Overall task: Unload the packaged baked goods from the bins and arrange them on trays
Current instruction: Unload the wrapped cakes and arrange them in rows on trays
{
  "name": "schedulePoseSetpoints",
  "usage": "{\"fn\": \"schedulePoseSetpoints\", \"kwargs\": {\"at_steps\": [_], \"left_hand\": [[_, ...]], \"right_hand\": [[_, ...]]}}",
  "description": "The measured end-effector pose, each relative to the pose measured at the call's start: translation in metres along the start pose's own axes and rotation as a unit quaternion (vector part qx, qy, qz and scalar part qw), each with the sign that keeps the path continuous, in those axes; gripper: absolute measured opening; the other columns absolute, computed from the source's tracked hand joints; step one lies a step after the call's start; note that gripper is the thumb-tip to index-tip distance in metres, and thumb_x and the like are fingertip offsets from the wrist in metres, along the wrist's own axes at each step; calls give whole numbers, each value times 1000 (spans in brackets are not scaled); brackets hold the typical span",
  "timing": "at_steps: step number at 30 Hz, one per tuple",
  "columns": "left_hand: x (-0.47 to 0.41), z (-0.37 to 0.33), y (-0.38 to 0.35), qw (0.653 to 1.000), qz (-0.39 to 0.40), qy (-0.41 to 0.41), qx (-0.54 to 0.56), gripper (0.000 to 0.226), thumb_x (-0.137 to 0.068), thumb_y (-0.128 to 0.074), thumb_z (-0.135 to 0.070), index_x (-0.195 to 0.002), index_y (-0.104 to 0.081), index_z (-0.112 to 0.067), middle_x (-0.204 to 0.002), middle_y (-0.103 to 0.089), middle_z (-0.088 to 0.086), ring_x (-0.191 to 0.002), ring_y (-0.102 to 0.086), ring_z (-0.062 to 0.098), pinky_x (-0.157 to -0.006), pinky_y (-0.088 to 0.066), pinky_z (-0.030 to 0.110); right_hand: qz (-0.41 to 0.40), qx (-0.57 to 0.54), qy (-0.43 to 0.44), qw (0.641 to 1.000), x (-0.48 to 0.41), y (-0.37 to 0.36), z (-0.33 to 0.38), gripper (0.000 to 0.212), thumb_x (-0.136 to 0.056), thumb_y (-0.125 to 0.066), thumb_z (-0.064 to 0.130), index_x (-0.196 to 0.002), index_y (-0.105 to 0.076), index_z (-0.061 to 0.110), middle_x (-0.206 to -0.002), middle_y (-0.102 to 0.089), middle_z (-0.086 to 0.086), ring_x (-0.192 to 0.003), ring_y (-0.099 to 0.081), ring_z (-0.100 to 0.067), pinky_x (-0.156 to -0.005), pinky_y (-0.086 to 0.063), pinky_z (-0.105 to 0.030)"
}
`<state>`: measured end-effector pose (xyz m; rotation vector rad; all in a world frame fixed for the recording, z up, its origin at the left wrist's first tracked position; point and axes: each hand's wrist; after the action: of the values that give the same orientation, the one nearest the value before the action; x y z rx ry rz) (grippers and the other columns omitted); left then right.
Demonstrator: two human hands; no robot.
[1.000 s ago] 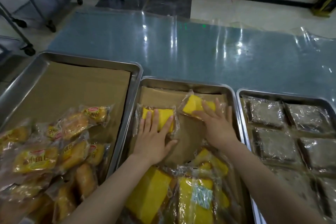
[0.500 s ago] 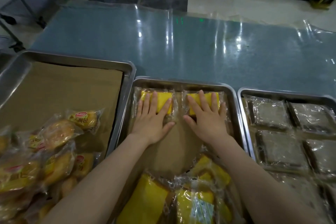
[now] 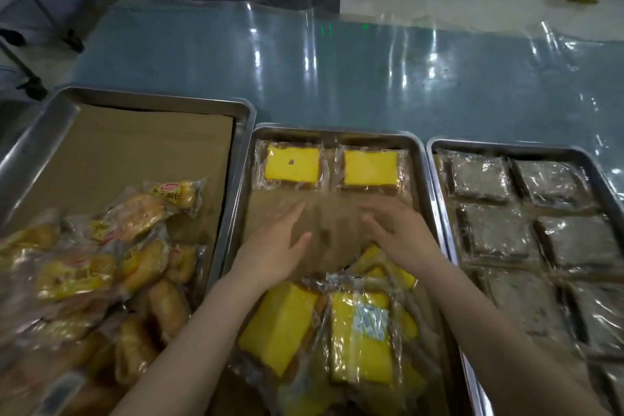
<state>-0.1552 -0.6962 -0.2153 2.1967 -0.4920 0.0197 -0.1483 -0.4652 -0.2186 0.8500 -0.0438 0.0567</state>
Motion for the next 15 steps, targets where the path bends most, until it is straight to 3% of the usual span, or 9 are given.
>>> {"fn": "schedulePoseSetpoints", "kwargs": {"at_steps": [2, 6, 8, 11, 13, 15], "left_hand": [[36, 0, 2, 999, 11, 12, 32, 58, -97, -45, -37, -148, -19, -32, -155, -17, -12, -141, -15, 6, -109, -12, 20], [87, -1, -3, 998, 33, 32, 35, 58, -96, -46, -41, -148, -23, -31, -154, -22, -9, -140, -21, 8, -111, -17, 22], [105, -2, -10, 997, 62, 34, 28, 63, -94, -47, -47, -149, -20, -30, -156, -16, -9, -142, -14, 9, -111, -14, 24], [122, 1, -25, 993, 114, 28, -26, 78, -90, -45, -57, -151, -6, -27, -157, 9, -8, -143, 10, 10, -114, -1, 30], [129, 7, -36, 989, 124, 20, -75, 82, -89, -42, -61, -150, 3, -29, -152, 22, -8, -140, 21, 12, -113, 7, 33], [133, 12, -45, 986, 116, 5, -122, 80, -91, -39, -59, -149, 8, -31, -150, 28, -4, -138, 26, 14, -112, 10, 34]], "right_hand": [[55, -71, -51, 995, 34, 5, -1, 25, -88, -61, 41, -113, -63, 40, -118, -60, 19, -116, -54, -8, -97, -41, -27], [123, 6, -44, 991, 82, -4, 1, 53, -70, -74, 55, -119, -61, 37, -137, -47, 9, -130, -38, -15, -109, -33, -40], [103, 11, -63, 993, 96, -8, 4, 59, -66, -75, 58, -119, -60, 34, -134, -48, 4, -129, -39, -21, -105, -37, -44], [78, 47, -112, 989, 107, -6, 4, 70, -66, -72, 63, -126, -56, 30, -125, -53, 2, -122, -45, -24, -101, -40, -44], [54, 71, -119, 989, 113, -3, 0, 60, -68, -73, 61, -117, -62, 27, -106, -55, 8, -110, -53, -21, -94, -44, -38], [39, 75, -126, 988, 116, 3, -4, 33, -70, -72, 59, -90, -64, 33, -85, -53, 12, -89, -56, -17, -74, -46, -29]]}}
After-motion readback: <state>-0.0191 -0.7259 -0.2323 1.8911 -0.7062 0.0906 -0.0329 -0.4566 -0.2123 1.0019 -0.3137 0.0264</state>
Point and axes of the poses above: each hand's wrist, its own x-axis away from the middle knuckle, its own y-axis out of the back of the hand, z = x × y
